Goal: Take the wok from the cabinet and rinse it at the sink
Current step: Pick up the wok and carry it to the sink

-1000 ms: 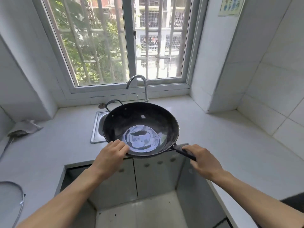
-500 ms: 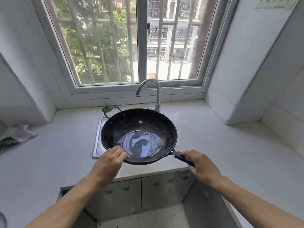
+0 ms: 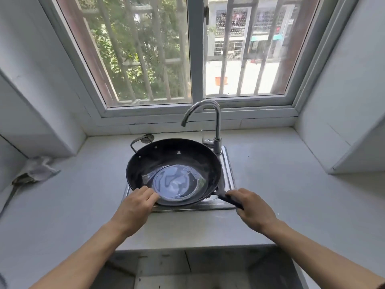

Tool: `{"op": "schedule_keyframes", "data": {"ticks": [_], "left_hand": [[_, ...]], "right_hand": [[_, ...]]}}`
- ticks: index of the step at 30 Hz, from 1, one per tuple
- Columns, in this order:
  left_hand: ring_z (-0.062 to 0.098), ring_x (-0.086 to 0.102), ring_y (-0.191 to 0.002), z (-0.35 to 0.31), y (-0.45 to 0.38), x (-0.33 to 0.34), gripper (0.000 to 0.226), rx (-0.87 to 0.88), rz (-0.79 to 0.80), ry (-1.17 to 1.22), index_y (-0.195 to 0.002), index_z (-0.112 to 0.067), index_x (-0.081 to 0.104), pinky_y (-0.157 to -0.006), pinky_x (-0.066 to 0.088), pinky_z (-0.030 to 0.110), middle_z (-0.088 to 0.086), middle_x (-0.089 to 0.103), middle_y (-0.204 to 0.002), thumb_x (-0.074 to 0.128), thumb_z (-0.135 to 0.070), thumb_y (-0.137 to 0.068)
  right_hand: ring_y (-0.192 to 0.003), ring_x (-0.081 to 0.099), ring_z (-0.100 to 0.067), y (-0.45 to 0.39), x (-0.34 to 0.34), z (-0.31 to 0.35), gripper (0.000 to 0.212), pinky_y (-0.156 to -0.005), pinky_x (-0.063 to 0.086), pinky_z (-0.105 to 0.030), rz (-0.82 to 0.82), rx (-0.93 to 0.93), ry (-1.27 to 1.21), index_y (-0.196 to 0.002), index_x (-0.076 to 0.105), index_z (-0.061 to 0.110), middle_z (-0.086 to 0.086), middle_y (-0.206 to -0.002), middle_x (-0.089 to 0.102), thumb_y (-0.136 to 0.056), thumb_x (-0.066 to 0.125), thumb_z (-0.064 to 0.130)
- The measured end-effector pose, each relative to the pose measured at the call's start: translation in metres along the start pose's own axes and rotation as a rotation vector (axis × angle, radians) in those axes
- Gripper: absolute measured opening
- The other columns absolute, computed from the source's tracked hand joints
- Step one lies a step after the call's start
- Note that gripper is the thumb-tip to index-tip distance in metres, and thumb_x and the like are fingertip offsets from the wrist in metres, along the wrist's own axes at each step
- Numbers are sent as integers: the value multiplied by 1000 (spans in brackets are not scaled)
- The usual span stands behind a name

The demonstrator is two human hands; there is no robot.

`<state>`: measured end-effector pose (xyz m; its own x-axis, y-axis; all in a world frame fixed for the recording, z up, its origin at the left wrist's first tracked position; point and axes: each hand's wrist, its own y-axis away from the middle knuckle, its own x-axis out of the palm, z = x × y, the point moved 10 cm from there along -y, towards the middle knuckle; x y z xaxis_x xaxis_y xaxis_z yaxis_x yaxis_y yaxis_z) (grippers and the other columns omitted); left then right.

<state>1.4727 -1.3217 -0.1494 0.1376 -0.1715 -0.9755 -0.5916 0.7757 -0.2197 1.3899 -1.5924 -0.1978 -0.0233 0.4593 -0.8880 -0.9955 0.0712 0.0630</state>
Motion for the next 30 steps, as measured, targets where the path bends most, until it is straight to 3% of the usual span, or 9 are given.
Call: {"op": "schedule_keyframes", "data": {"ticks": [18,30], "left_hand": [[24,51,-69,73,-37,63,31,-16,79,83,-78,-15,58,-57,46,32,1,56,-76,73,9,-64],[22,45,-66,74,-32,94,33,38,80,84,-73,-16,53,-55,39,30,1,51,-73,68,12,-64]], "right_hand": [[-91,57,-17,-80,36,-3,57,-72,51,-35,77,60,19,-123,49,43,9,-105,55,-82,49,4],[-83,56,-18,-82,53,-12,57,-64,49,-34,65,70,40,-125,46,42,11,-102,53,-83,50,4]]}}
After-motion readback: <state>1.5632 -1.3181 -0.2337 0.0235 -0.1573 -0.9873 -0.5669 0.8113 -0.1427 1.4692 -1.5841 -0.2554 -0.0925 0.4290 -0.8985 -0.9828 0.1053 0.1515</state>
